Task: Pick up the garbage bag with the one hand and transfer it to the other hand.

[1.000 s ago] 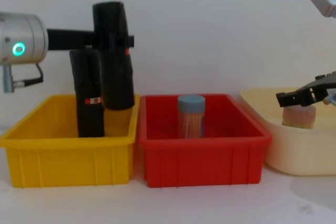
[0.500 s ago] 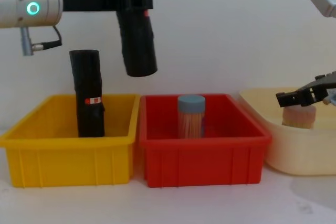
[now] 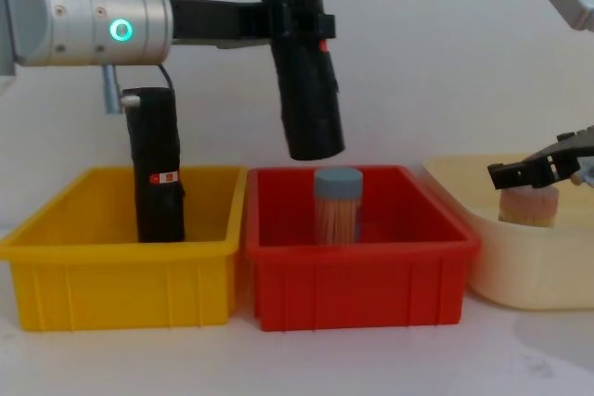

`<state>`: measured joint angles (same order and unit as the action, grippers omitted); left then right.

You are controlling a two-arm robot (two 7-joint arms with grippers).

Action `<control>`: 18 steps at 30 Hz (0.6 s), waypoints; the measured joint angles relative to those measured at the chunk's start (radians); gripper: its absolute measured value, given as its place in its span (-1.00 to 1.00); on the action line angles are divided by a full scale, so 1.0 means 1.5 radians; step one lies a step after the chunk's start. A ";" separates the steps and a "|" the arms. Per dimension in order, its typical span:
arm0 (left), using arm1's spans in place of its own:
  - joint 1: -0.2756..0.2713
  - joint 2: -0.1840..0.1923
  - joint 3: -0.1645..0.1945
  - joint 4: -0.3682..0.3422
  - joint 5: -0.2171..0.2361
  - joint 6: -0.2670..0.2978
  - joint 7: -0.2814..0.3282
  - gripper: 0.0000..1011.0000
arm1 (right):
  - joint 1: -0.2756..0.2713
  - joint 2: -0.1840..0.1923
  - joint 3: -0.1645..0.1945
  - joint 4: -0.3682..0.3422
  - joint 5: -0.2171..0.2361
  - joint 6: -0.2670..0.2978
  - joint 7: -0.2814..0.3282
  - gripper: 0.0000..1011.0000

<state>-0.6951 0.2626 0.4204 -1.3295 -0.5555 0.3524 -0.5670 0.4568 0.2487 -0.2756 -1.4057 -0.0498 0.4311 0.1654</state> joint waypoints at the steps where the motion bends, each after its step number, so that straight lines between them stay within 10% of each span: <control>1: -0.006 -0.003 0.005 0.010 -0.001 0.000 -0.007 -0.27 | 0.000 0.000 0.000 0.000 0.000 0.000 0.000 0.98; 18: -0.043 -0.026 0.040 0.076 -0.002 -0.013 -0.044 -0.27 | -0.003 0.003 0.015 -0.017 0.025 -0.003 0.037 0.98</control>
<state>-0.7601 0.2237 0.4809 -1.2159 -0.5592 0.3329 -0.6334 0.4521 0.2538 -0.2528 -1.4318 -0.0120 0.4269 0.2207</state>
